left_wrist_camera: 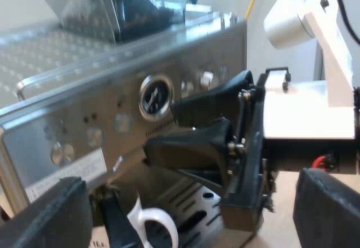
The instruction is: Place mug into machine
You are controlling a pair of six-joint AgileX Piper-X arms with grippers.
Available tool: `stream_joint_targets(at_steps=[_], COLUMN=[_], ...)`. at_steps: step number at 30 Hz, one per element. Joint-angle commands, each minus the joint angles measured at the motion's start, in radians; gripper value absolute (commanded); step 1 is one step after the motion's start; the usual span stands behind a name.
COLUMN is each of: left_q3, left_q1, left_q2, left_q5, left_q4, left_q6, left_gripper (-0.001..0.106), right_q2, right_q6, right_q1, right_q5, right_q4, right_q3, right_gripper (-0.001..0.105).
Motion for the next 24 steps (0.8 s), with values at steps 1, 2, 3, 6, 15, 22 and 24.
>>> stream_joint_targets(at_steps=[1,2,3,6,15,22,24], left_q3=[-0.006,-0.006,-0.006,-0.006,-0.006,-0.006,-0.006], left_q1=[-0.006,-0.006,-0.006,-0.006,-0.006,-0.006,-0.006], left_q2=[-0.024,-0.033,-0.039,-0.039,-0.037,-0.037,-0.037], left_q5=[-0.019,-0.032,-0.054,-0.109,-0.290,-0.374,-0.404], left_q4=[-0.012,-0.012,-0.012,-0.012,-0.012,-0.012,-0.012], left_q6=[-0.005,-0.005,-0.005,-0.005,-0.005,0.001,0.004], left_gripper=[0.079,0.079,0.079,0.079,0.079,0.079,0.079], right_q2=[-0.038,-0.062,-0.080,-0.138,-0.267,-0.341,-0.346], right_q6=[-0.007,-0.006,-0.005,-0.005,0.069,0.144,0.164], right_q1=[0.008,0.010,0.010,0.010,-0.089,-0.367,-0.422], right_q5=[-0.034,-0.046,-0.047,-0.071,-0.159,-0.404,-0.467], right_q4=[0.033,0.059,0.078,0.143,0.276,0.411,0.430], right_q3=[-0.004,-0.004,-0.004,-0.004,-0.004,-0.004,-0.004], right_gripper=[0.052,0.052,0.052,0.052,0.052,0.052,0.052])
